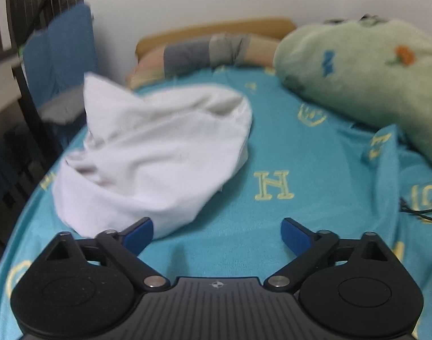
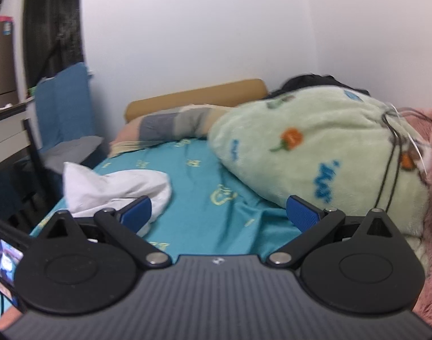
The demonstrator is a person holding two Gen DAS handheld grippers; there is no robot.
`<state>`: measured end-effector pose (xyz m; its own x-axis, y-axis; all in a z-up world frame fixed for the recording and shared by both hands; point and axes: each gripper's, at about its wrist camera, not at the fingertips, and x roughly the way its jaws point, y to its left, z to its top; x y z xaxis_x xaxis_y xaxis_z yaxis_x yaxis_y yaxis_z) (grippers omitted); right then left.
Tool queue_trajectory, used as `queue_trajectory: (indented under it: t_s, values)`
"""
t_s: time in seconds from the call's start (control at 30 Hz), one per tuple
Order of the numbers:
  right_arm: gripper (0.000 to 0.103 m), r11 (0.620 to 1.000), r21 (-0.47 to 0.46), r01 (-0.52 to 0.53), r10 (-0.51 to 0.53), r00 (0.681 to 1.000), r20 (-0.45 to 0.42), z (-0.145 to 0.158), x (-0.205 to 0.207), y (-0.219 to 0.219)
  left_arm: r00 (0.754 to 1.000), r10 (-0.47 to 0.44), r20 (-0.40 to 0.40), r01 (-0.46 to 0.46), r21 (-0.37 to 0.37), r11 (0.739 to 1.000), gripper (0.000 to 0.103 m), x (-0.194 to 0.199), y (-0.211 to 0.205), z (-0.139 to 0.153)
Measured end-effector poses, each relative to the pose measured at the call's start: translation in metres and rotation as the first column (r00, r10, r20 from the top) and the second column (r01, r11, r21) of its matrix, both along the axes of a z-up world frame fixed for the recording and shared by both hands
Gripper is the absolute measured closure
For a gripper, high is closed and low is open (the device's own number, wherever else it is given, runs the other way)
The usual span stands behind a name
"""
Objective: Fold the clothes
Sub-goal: 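Move both tools toward the crumpled white T-shirt on the bed, then grasp the white T-shirt with the left gripper and lift it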
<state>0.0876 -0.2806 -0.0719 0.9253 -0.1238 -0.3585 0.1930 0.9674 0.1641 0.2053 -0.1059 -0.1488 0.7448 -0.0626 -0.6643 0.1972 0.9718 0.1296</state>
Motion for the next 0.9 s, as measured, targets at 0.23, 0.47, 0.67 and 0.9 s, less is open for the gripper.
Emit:
queue_trajectory:
  t_s: [0.23, 0.47, 0.67, 0.9]
  values:
    - [0.000, 0.998, 0.032, 0.052, -0.051, 0.998, -0.041, -0.025, 0.008, -0.009, 0.996, 0.064, 0.055, -0.059, -0.089, 0.994, 0.101, 0.014, 0.027, 0.018]
    - [0.000, 0.999, -0.039, 0.030, -0.030, 0.999, -0.021, -0.026, 0.003, 0.007, 0.987, 0.041, 0.155, -0.010, -0.194, 0.981, 0.103, -0.028, 0.061, 0.080]
    - [0.000, 1.000, -0.017, 0.012, -0.013, 0.998, -0.062, -0.029, -0.002, 0.017, 0.997, -0.034, 0.072, 0.045, -0.164, 0.985, 0.080, -0.037, 0.051, 0.064]
    - [0.000, 0.998, 0.069, 0.008, 0.001, 0.993, -0.117, -0.034, -0.009, 0.023, 1.000, -0.006, 0.010, 0.007, -0.040, 0.999, 0.044, 0.012, 0.026, 0.013]
